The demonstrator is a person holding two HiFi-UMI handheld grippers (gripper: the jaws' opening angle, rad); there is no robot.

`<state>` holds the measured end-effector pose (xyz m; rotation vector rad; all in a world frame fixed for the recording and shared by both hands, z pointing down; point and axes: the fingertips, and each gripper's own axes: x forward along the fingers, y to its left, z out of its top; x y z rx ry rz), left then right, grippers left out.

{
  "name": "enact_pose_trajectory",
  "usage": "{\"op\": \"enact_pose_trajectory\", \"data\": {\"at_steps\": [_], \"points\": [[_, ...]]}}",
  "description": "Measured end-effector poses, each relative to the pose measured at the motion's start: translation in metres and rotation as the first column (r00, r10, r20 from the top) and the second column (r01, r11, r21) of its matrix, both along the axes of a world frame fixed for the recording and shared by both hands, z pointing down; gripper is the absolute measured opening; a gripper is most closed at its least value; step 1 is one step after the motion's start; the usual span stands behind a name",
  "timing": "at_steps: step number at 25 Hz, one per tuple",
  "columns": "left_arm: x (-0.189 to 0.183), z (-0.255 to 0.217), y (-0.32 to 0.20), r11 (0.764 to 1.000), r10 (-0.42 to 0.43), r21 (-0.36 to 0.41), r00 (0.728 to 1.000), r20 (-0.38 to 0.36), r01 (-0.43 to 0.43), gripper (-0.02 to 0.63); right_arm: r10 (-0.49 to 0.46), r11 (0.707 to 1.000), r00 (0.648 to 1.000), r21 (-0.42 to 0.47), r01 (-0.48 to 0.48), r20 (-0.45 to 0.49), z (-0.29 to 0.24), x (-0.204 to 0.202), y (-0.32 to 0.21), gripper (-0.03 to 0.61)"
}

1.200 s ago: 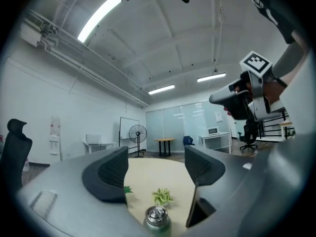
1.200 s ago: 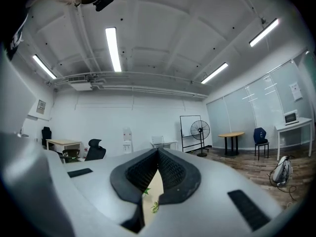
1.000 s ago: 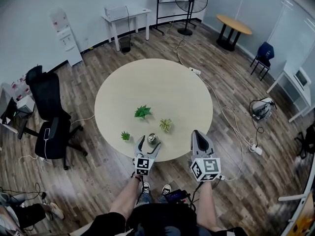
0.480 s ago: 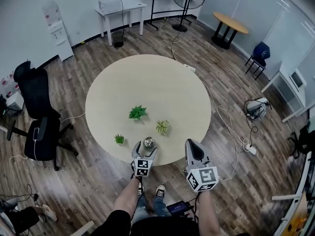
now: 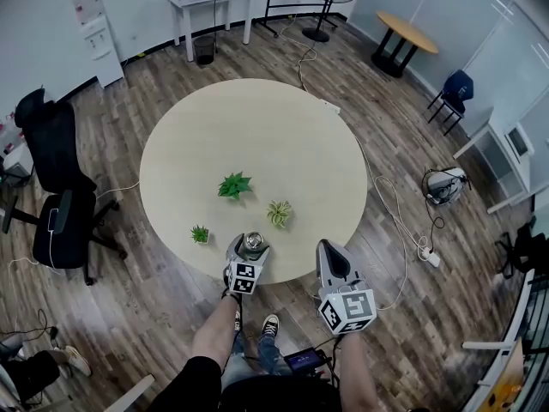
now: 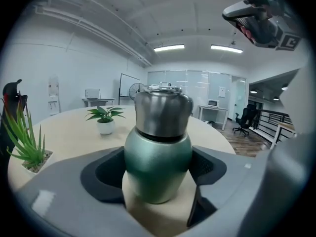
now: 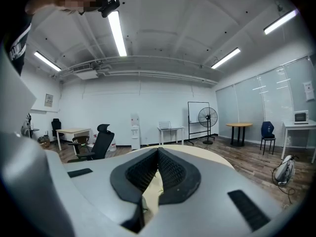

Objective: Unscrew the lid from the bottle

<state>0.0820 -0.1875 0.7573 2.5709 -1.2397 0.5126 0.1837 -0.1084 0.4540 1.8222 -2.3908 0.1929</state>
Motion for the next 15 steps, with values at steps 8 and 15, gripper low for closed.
{"op": "enact_pose_trajectory", "data": {"at_steps": [8, 15], "points": [[0.002, -0.004, 0.002, 1.0, 0.01, 0.022, 1.0, -0.006, -0.01, 0.376, -0.016, 1.0, 1.0, -0.016, 0.016, 0.007, 0.004, -0.01, -0.012, 0.004], [0.003, -0.001, 0.004, 1.0, 0.013, 0.008, 1.0, -0.002, -0.013, 0.376, -0.1, 0.992, 0.995, -0.078, 0.098, -0.023, 0.027, -0.041, -0.026, 0.111]]}}
